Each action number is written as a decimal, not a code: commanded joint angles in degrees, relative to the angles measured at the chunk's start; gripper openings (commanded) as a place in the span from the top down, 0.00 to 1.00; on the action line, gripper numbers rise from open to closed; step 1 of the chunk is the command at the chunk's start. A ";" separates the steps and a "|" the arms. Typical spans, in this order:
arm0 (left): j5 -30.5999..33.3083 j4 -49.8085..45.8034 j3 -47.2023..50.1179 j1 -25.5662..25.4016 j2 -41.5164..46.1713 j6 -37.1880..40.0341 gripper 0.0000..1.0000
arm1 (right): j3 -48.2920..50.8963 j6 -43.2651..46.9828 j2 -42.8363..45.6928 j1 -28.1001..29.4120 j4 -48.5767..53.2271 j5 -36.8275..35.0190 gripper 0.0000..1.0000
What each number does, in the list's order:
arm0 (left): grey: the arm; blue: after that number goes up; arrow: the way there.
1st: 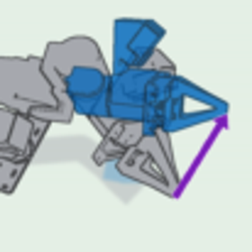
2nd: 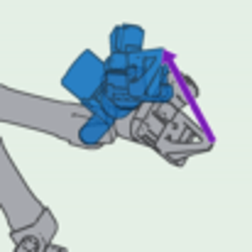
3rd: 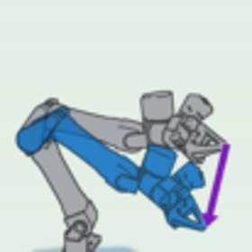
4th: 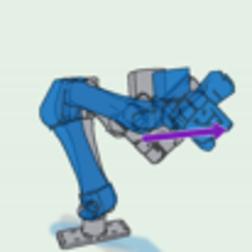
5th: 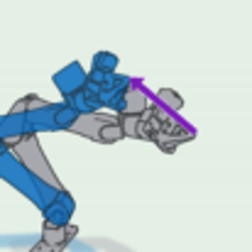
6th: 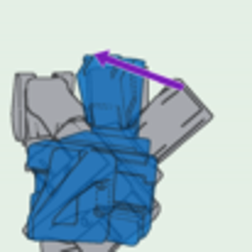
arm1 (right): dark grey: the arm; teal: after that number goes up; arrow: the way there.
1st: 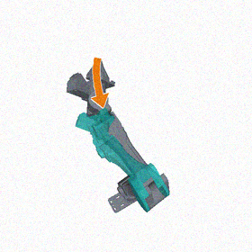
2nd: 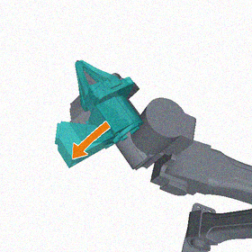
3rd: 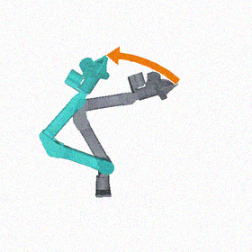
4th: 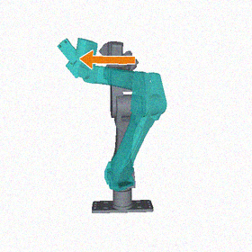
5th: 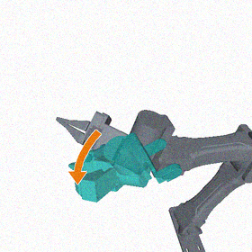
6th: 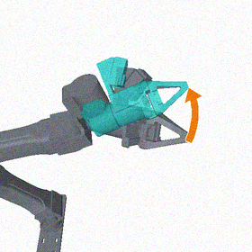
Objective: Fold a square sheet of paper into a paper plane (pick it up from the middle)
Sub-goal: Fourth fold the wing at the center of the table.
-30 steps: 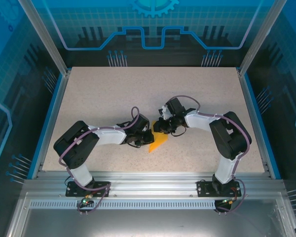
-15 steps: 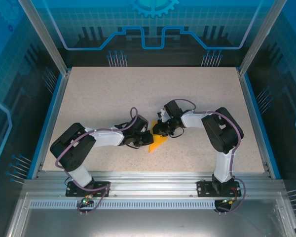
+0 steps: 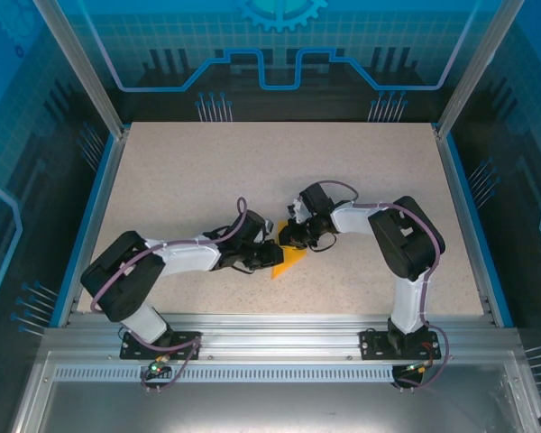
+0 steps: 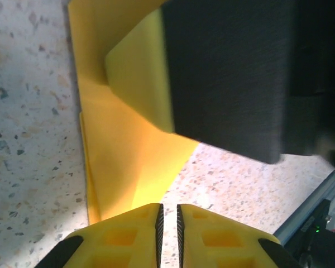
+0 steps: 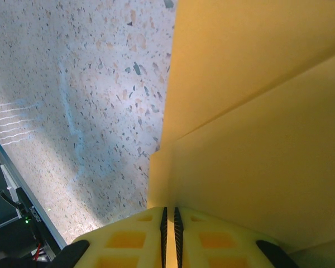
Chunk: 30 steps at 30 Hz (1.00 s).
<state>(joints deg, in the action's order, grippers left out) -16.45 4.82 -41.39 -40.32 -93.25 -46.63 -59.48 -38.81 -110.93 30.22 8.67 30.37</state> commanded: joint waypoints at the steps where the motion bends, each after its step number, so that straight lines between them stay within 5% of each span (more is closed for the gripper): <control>1: -2.43 1.48 1.12 -0.73 -3.34 -1.36 0.83 | 0.58 -0.22 -0.37 -0.07 -0.45 -1.14 0.85; 9: 2.47 -1.32 3.47 -1.07 -4.87 -2.50 0.89 | 0.35 -0.59 4.78 -0.07 -0.97 0.40 0.84; 15: 2.02 -0.17 4.47 -1.02 -5.13 -2.32 0.90 | 2.30 -0.35 13.21 -0.52 5.65 -13.33 0.81; 30: 1.88 -0.46 4.63 -1.05 -4.84 -1.48 0.90 | 2.65 -1.69 6.47 2.30 -1.99 -2.66 0.81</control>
<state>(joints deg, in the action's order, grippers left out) -16.34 8.95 -39.03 -40.99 -96.75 -48.10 -55.92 -39.53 -102.02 32.23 8.67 25.45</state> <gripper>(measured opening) 0.102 0.193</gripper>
